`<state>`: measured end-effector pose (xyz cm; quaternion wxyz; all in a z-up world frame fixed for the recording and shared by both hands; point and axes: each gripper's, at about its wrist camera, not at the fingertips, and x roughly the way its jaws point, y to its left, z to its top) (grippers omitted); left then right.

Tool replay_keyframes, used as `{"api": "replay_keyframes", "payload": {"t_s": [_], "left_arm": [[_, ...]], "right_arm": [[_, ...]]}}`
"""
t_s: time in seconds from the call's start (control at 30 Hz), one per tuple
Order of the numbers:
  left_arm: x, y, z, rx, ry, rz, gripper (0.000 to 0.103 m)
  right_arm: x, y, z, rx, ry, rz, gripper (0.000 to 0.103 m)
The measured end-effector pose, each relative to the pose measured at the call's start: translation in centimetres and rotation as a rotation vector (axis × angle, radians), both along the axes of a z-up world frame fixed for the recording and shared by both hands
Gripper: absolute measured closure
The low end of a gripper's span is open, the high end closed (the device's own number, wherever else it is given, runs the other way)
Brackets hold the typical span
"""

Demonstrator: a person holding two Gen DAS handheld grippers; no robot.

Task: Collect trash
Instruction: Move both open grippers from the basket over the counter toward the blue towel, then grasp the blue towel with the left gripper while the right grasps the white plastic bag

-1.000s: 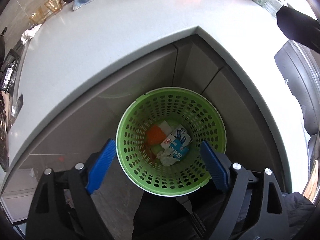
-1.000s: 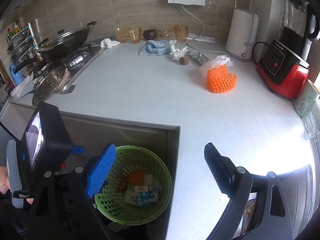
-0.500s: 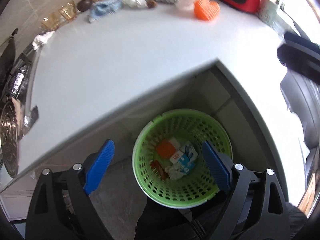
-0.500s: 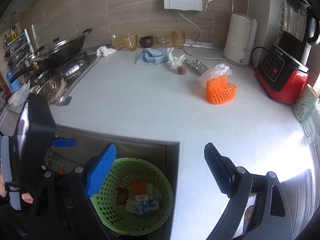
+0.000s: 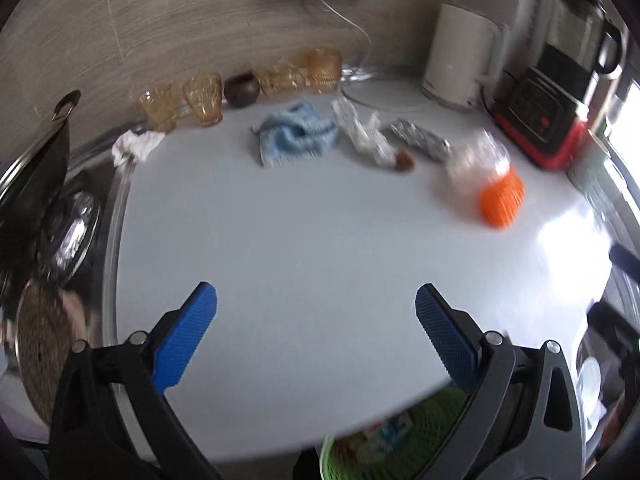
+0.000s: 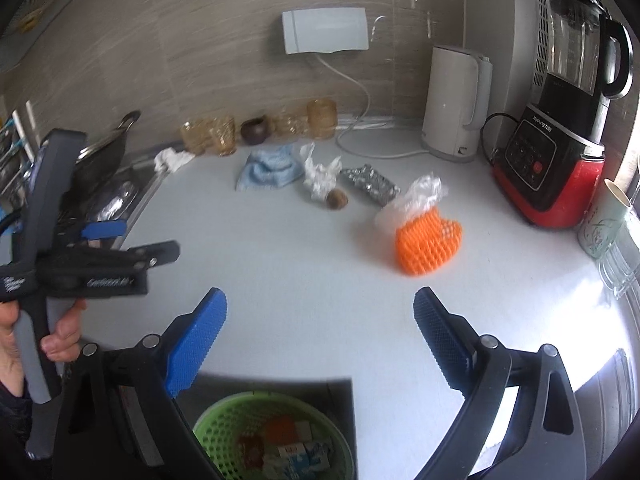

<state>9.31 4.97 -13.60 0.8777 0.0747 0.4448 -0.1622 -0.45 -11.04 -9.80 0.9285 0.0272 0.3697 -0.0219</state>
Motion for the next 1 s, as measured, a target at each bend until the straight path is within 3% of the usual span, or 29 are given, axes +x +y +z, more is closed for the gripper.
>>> {"api": "replay_keyframes", "payload": {"t_s": [0.2,0.53,0.77,1.0], "left_arm": [[7.7,-0.9,-0.9,-0.036,0.003,0.012,0.008],[19.6,-4.8,-5.7,0.009,-0.045,-0.042,0.008],[24.3,-6.8,-8.7,0.025,-0.024,-0.063,0.008],[26.0,-7.1,-10.0,0.021,-0.003,-0.066,0.024]], "right_arm": [[4.7,0.0,0.4,-0.012,-0.022,-0.046,0.008],[10.7,-0.4,-1.2,-0.013,0.003,-0.105,0.008],[14.5,-0.5,-3.3,-0.014,0.03,-0.111,0.008],[19.6,-0.8,-4.9,-0.024,0.033,-0.101,0.008]]}}
